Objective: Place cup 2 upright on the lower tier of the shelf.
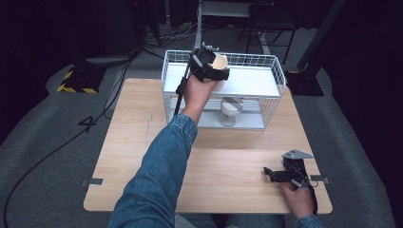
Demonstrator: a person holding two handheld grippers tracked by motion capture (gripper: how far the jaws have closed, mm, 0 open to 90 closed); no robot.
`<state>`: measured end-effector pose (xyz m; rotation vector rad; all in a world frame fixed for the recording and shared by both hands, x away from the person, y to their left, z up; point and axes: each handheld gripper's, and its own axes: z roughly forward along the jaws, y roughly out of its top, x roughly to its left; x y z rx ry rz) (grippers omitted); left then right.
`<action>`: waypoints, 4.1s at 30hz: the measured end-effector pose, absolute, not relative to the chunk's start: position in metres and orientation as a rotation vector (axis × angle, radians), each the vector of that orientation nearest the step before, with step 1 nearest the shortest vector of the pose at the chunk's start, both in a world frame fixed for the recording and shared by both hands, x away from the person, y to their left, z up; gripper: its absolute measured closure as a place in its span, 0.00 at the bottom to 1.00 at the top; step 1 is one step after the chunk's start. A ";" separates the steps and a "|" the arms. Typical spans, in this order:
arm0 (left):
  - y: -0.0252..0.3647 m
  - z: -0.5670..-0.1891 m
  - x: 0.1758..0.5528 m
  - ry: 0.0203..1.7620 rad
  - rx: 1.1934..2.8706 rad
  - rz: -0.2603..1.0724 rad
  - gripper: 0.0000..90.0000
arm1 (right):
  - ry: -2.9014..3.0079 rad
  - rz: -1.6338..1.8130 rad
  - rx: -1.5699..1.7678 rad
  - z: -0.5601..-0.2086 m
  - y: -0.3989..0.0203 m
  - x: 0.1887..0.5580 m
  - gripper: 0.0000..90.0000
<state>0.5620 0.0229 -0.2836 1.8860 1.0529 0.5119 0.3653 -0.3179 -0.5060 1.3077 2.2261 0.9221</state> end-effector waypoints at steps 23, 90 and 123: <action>0.037 -0.261 0.535 0.969 1.795 0.557 0.00 | 2.229 0.922 1.307 -0.506 -0.318 0.365 0.00; 0.159 -0.328 0.354 0.838 1.811 0.499 0.00 | 2.249 0.932 1.283 -0.506 -0.321 0.371 0.00; 0.183 -0.448 0.329 0.984 1.983 0.449 0.01 | 2.245 0.931 1.287 -0.506 -0.320 0.370 0.00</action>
